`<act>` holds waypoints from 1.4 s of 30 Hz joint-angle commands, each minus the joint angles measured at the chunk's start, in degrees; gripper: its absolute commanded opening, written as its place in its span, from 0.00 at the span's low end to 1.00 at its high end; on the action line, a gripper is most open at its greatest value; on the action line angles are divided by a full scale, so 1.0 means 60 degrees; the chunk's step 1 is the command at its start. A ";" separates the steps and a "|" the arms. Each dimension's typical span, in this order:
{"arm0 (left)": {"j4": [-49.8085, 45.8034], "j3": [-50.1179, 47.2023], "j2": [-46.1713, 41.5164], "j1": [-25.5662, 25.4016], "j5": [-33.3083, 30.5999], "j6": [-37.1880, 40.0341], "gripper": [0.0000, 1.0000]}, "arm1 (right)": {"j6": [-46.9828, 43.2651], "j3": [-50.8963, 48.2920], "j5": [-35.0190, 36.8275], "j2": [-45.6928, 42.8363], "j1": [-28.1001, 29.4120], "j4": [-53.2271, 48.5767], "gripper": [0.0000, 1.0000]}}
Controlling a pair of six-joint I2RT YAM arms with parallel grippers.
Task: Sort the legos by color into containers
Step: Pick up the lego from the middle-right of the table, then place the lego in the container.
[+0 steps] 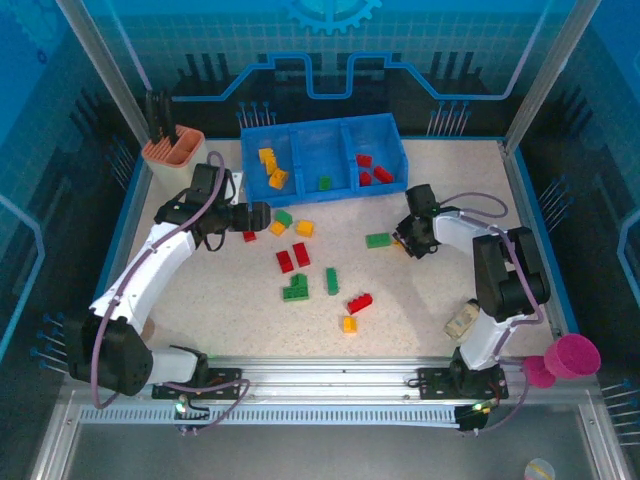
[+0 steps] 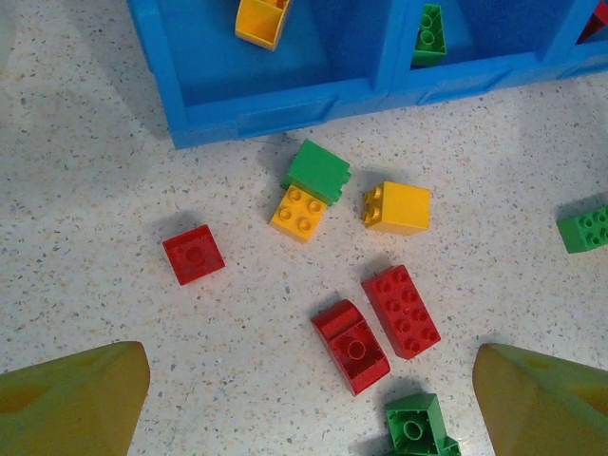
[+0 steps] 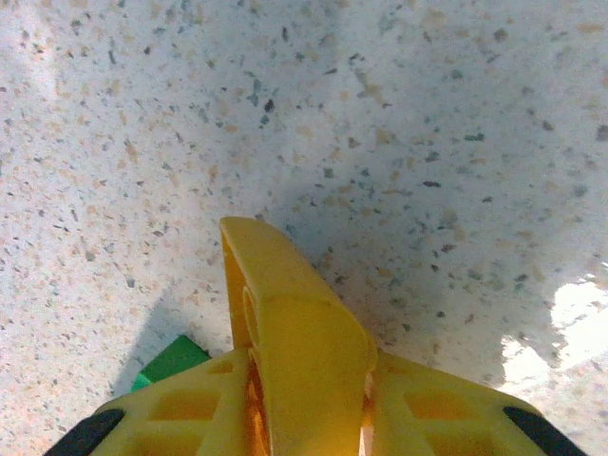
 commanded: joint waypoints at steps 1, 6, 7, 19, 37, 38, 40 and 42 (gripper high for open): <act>-0.0008 0.0185 0.0069 0.0094 -0.0103 0.0221 0.90 | -0.0980 0.0456 0.0464 -0.0068 -0.0115 -0.1039 0.29; 0.0093 0.0155 0.0113 0.0094 -0.0028 0.0250 0.90 | -0.3105 0.1612 0.0965 -0.0394 -0.0015 -0.2284 0.25; 0.0122 0.0156 0.0127 0.0094 -0.0004 0.0249 0.90 | -0.3659 0.1967 0.1041 -0.0386 0.0043 -0.2607 0.24; -0.0037 0.0237 -0.0082 0.0188 -0.0040 0.0380 0.92 | -0.9808 0.6679 0.2382 0.1140 0.2536 -0.4144 0.18; -0.0692 -0.1059 -0.1761 0.0914 0.0146 0.0035 0.93 | -1.4282 1.3248 0.0799 0.6341 0.4587 -0.0480 0.19; -0.0721 -0.1101 -0.1804 0.0915 0.0076 0.0031 0.93 | -1.4510 1.3300 0.0782 0.6504 0.4616 -0.0178 0.19; -0.0786 -0.1148 -0.1808 0.0929 -0.0069 0.0054 0.93 | -1.4871 1.3410 0.0894 0.6816 0.4635 0.0312 0.20; -0.0851 -0.1121 -0.1716 0.0944 -0.0169 0.0017 0.94 | -1.5158 1.3616 0.0935 0.7138 0.4638 0.0584 0.20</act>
